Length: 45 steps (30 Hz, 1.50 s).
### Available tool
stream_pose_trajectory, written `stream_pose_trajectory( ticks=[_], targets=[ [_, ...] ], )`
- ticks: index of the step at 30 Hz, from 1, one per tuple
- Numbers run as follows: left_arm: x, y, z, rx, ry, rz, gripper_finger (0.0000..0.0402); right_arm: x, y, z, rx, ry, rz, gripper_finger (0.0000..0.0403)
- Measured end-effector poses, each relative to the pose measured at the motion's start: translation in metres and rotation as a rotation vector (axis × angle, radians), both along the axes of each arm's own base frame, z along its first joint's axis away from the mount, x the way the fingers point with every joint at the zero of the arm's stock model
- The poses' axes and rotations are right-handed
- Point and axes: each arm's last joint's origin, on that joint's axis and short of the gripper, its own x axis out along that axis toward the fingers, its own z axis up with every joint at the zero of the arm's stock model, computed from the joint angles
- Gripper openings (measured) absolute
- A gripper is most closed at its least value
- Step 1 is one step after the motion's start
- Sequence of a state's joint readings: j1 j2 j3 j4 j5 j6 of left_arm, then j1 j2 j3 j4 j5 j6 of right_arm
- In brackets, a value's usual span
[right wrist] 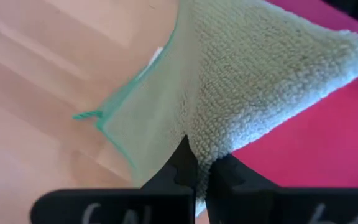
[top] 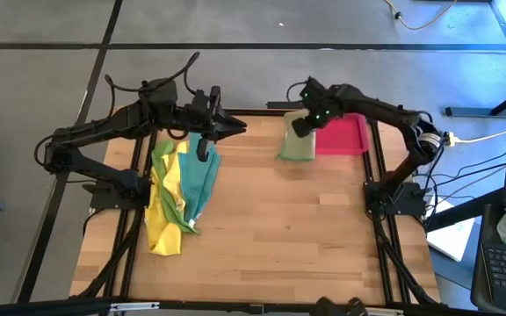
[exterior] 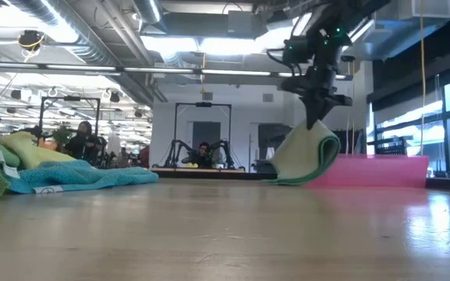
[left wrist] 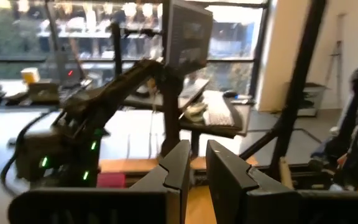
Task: Fold microfiber towels
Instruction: Put the light green towel into the red bin
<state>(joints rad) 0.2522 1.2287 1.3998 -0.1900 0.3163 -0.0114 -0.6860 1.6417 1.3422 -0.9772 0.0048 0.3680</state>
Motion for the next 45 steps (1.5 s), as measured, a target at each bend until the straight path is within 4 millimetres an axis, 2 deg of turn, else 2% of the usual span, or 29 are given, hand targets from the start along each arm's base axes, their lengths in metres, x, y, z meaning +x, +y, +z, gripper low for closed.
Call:
stream_pose_trajectory(
  ticks=[8, 14, 24, 26, 29, 36, 42, 45],
  targets=[
    [0.000, 0.003, -0.001, -0.025, 0.013, 0.123, 0.0044, -0.030, -0.026, 0.000, 0.002, 0.060, 0.041, 0.0012],
    [-0.001, 0.006, -0.001, -0.054, 0.011, 0.204, 0.0044, -0.043, -0.038, 0.014, -0.046, 0.114, 0.126, 0.0012],
    [-0.001, 0.009, -0.001, -0.052, 0.008, 0.332, 0.0044, -0.085, -0.069, 0.014, -0.074, 0.161, 0.102, 0.0013],
    [-0.001, 0.010, -0.001, -0.052, 0.008, 0.335, 0.0044, -0.092, -0.074, 0.009, -0.069, 0.152, 0.087, 0.0013],
    [-0.001, 0.010, -0.001, -0.054, 0.008, 0.343, 0.0044, -0.100, -0.076, -0.009, 0.017, 0.150, 0.072, 0.0013],
    [0.000, 0.004, -0.001, -0.059, 0.006, 0.376, 0.0044, -0.103, -0.075, -0.046, 0.119, 0.207, 0.122, 0.0013],
    [0.002, -0.004, -0.001, -0.060, 0.006, 0.378, 0.0044, -0.107, -0.079, -0.049, 0.038, 0.360, 0.164, 0.0013],
    [0.002, -0.006, -0.001, -0.059, 0.006, 0.395, 0.0044, -0.108, -0.080, -0.050, 0.045, 0.350, 0.197, 0.0014]
  ],
)
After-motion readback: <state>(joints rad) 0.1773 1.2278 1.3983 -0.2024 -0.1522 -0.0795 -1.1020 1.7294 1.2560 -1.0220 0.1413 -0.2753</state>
